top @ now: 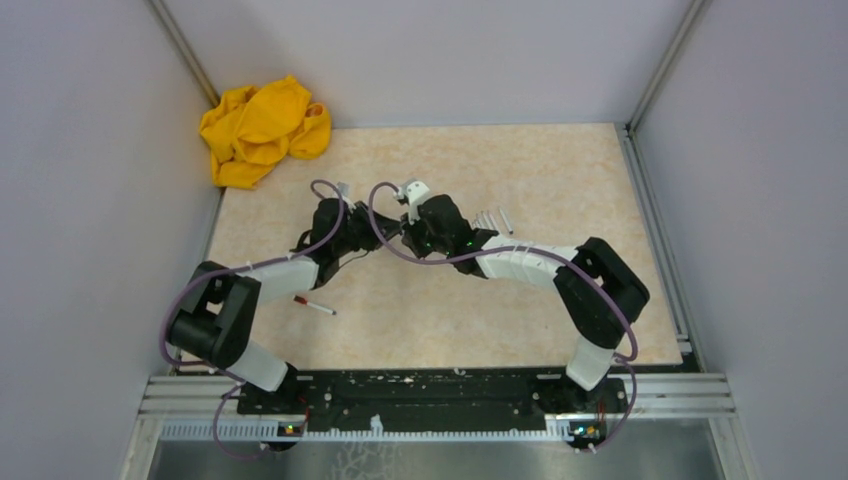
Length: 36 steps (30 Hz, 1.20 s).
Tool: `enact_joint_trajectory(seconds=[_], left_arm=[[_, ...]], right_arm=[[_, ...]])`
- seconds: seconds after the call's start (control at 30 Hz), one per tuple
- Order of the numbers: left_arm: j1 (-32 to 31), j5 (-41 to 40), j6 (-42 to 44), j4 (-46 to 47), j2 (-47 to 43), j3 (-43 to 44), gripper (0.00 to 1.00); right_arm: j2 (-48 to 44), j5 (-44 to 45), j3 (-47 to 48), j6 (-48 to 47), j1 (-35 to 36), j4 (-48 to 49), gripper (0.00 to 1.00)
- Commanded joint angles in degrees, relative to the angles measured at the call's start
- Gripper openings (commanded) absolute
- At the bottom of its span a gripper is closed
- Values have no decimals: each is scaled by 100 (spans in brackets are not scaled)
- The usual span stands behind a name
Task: Open the pen caps
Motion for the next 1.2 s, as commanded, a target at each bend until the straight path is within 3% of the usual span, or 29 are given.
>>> enact_joint_trajectory(seconds=[0.0,0.17,0.33,0.47,0.57,0.7,1.17], left_arm=[[81,-987,324,-21,-10,406,0],[441,-1191,472,-181,516,871,0],[476,-1676,949,-1139,630,1323,0],[470,-2338,1036,-1669,370,1004,0],[466,-2666,999,-1967,286,821,8],[465,-2889,942,-2485,347,854,11],[471,-2857,933,-2421,553,792,43]], right_arm=[[-61,-128,-6,50,-114,-90,0],[-526,-59,-806,194,-112,113,0],[-462,444,-672,209,-147,-43,0],[-188,904,-436,258,-206,-177,0],[-25,1252,-345,309,-216,-152,0],[166,1623,-282,315,-258,-106,0],[607,2051,-203,196,-318,46,0]])
